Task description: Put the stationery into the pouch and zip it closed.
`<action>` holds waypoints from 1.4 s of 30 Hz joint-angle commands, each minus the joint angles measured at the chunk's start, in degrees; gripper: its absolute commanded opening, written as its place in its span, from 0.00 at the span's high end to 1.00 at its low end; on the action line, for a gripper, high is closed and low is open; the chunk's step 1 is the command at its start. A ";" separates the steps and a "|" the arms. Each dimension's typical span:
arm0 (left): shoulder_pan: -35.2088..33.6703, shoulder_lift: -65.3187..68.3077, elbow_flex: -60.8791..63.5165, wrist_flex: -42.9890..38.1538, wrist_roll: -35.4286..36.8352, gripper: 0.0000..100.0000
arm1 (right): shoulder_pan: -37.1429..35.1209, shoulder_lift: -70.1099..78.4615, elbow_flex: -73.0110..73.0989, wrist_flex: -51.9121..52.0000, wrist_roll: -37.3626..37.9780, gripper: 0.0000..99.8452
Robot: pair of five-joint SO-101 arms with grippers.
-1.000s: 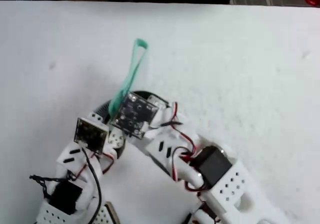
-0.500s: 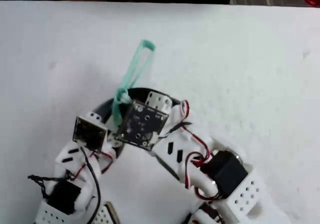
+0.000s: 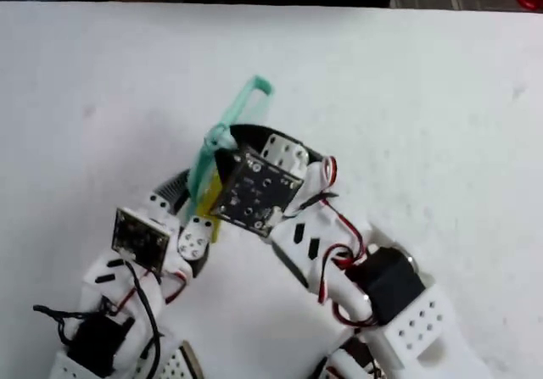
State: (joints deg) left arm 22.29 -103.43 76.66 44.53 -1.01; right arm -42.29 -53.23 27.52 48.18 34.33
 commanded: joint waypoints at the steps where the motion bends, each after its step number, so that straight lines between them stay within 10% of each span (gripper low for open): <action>1: 2.95 -0.48 -3.52 1.41 0.62 0.98 | 2.15 3.56 -3.25 -6.11 0.53 0.98; 42: 2.77 -0.48 -1.32 3.78 -3.25 0.98 | 32.66 48.04 -42.29 2.59 0.09 0.98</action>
State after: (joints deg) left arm 23.96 -103.43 75.78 47.08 -3.56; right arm -16.44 -6.02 -10.46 51.25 34.59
